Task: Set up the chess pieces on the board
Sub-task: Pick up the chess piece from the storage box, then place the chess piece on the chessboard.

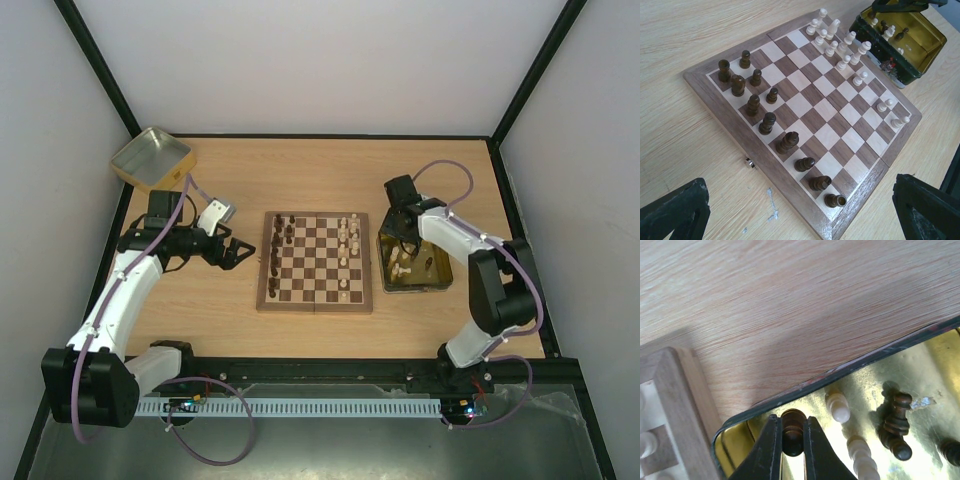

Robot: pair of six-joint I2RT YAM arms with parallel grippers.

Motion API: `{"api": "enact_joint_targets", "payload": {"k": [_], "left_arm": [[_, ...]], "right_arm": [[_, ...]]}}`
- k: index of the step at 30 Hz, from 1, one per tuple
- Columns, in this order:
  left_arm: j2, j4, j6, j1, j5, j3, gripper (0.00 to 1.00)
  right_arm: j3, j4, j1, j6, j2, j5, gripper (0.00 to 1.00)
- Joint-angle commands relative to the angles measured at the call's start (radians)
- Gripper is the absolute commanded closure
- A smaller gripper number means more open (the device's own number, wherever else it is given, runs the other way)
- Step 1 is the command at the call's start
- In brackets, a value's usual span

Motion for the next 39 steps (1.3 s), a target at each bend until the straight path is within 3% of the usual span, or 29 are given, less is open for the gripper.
{"api": "enact_joint_targets", "payload": {"k": [1, 9, 18, 26, 39], "left_arm": [[0.006, 0.011, -0.006, 0.003, -0.005, -0.018, 0.01], [-0.008, 0.032, -0.029, 0.003, -0.042, -0.015, 0.01], [-0.039, 0.106, -0.108, 0.030, -0.190, -0.020, 0.01], [-0.023, 0.120, -0.146, 0.123, -0.228, -0.018, 0.01], [-0.012, 0.103, -0.128, 0.129, -0.181, -0.016, 0.01]], "right_arm": [[0.048, -0.077, 0.058, -0.007, -0.067, 0.093, 0.98], [0.212, -0.177, 0.337, 0.043, -0.068, 0.176, 0.98], [0.368, -0.143, 0.510, 0.060, 0.144, 0.088, 0.98], [0.430, -0.092, 0.562, 0.059, 0.283, 0.008, 0.98], [0.502, -0.080, 0.597, 0.067, 0.373, -0.026, 0.98]]}}
